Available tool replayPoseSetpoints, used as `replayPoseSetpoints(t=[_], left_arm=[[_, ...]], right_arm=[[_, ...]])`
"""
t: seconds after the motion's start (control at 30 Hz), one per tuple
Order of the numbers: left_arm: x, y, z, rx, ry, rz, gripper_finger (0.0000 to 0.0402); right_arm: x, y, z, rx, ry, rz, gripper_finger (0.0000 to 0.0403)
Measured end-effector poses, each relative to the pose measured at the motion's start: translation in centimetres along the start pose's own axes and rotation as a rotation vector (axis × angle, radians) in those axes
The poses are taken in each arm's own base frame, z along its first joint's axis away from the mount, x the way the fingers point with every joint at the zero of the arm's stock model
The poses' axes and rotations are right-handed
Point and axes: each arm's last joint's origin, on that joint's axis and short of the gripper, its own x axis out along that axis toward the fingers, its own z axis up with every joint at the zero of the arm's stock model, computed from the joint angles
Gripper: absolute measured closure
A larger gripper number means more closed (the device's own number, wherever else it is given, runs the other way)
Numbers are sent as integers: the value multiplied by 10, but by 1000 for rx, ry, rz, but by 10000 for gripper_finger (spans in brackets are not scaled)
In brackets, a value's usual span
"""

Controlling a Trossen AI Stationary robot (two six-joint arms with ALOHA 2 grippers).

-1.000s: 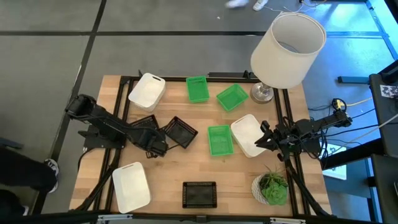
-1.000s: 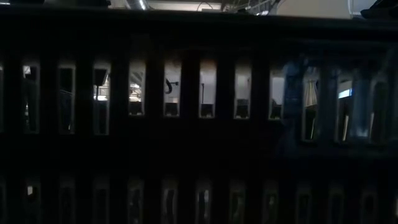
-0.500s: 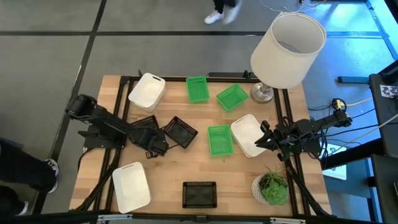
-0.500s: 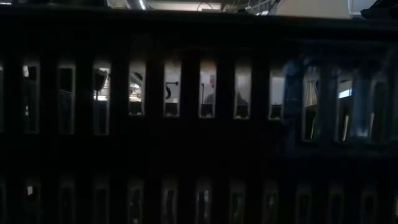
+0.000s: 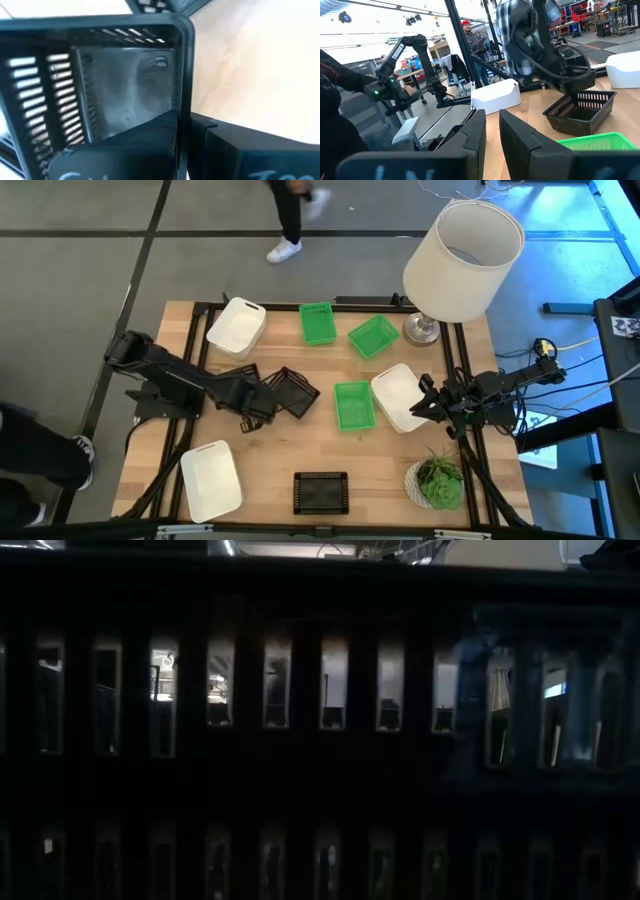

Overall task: Stack baskets by color
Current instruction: Stack the top left black bin on the top right black bin

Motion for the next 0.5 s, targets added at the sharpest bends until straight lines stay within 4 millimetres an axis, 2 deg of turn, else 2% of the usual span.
replayPoseSetpoints(t=[0.23,0.33,0.43,0.5], left_arm=[[-59,10,21,153,0,12,401],[-84,12,32,276,-62,-19,401],[-101,15,44,448,-151,-46,401],[-105,16,50,547,-202,-47,401]], right_arm=[[0,0,0,-1,0,0,347],[0,0,0,-3,0,-1,347],[0,0,0,-5,0,-1,347],[0,0,0,-5,0,0,347]])
